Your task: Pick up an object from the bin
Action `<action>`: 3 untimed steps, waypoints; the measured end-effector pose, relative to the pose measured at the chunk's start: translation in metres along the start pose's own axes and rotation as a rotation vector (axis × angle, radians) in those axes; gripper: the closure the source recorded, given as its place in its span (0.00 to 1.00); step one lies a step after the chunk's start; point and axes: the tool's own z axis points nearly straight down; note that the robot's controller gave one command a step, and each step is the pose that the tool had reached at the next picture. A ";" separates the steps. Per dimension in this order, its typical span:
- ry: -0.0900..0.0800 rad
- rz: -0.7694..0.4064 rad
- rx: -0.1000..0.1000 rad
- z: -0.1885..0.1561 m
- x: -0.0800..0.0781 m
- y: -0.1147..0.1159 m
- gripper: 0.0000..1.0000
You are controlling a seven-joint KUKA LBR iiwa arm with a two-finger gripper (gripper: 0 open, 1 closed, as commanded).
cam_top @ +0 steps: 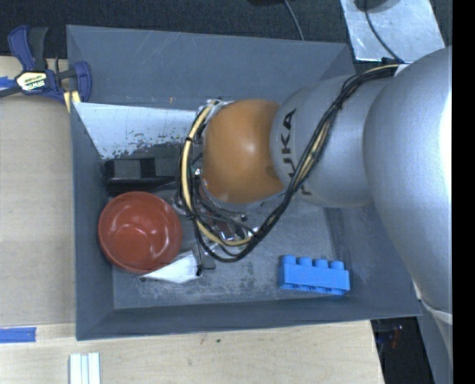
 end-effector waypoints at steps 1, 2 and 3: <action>0.000 0.000 0.000 0.000 0.000 0.000 0.00; 0.000 0.000 0.000 0.000 0.000 0.000 0.00; 0.000 0.000 0.000 0.000 0.000 0.000 0.00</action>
Offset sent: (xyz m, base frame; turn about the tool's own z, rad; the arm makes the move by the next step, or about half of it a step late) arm 0.0095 0.0230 0.1485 -0.0251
